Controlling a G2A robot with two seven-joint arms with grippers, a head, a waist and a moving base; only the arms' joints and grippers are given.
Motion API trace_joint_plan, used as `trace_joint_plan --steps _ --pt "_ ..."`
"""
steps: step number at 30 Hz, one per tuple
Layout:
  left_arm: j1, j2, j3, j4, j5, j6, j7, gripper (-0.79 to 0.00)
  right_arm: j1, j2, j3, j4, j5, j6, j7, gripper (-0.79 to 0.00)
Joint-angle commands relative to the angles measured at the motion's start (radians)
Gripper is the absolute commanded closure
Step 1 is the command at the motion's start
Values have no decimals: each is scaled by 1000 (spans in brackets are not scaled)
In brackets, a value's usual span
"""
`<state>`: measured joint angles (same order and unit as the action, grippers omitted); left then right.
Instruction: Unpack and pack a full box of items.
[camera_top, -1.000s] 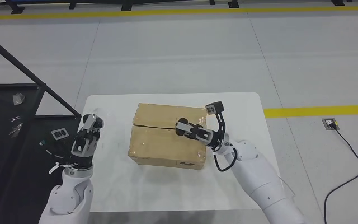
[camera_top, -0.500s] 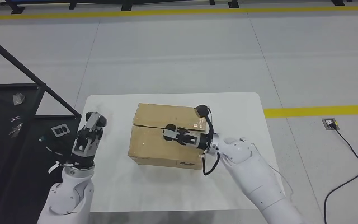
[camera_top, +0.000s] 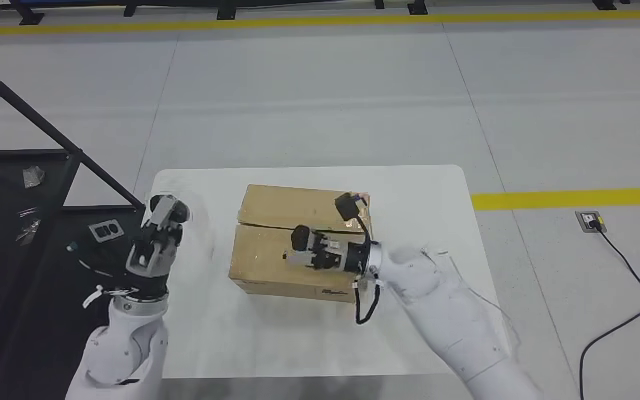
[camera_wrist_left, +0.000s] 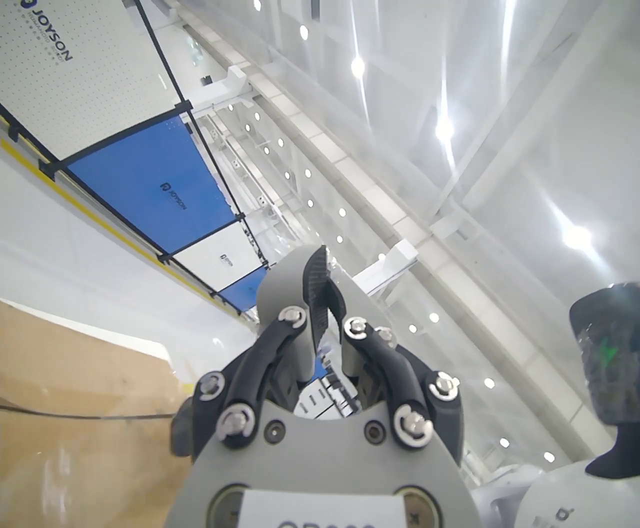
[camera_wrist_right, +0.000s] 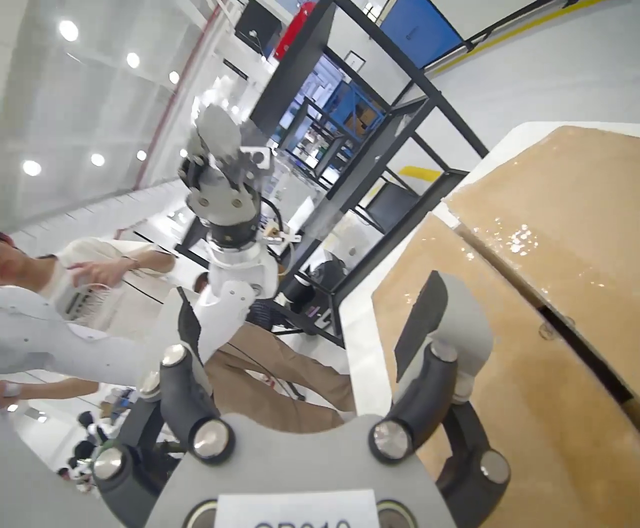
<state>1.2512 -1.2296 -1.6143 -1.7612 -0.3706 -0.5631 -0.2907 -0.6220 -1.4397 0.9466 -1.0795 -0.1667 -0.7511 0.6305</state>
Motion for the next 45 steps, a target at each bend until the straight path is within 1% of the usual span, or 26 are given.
trace_joint_plan --steps 1,5,7,15,17,21,25,29,32,36,38,45 --pt "-8 -3 15 -37 -70 92 36 0 -27 0 -11 -77 -241 59 -137 -785" --pt "-16 -7 37 -93 -152 267 74 0 -124 5 -34 -240 -626 217 -384 -785" --pt "-23 -7 42 -120 -173 367 101 0 -134 5 -35 -251 -651 235 -401 -785" --pt "-23 -7 42 -120 -173 367 101 0 -136 6 -35 -251 -657 238 -400 -785" --pt "-10 -7 46 -134 -193 390 93 0 -142 7 -46 -263 -704 222 -397 -785" --pt "11 -10 45 -193 -292 449 82 0 -130 2 -78 -273 -832 264 -426 -785" --pt "17 -13 54 -238 -378 514 76 0 -125 -9 -127 -279 -968 341 -482 -785" --pt "18 -15 67 -274 -461 578 71 0 -137 -20 -154 -286 -1044 414 -574 -785" --pt "16 -17 75 -292 -506 613 75 0 -160 -25 -162 -301 -1098 492 -653 -785" --pt "9 -20 91 -302 -529 623 90 0 -218 -28 -168 -341 -1167 590 -764 -785" --pt "4 -22 96 -309 -541 628 101 0 -250 -28 -172 -367 -1199 622 -806 -785" --pt "-6 -30 129 -341 -595 630 153 0 -346 -33 -197 -443 -1308 750 -897 -785"
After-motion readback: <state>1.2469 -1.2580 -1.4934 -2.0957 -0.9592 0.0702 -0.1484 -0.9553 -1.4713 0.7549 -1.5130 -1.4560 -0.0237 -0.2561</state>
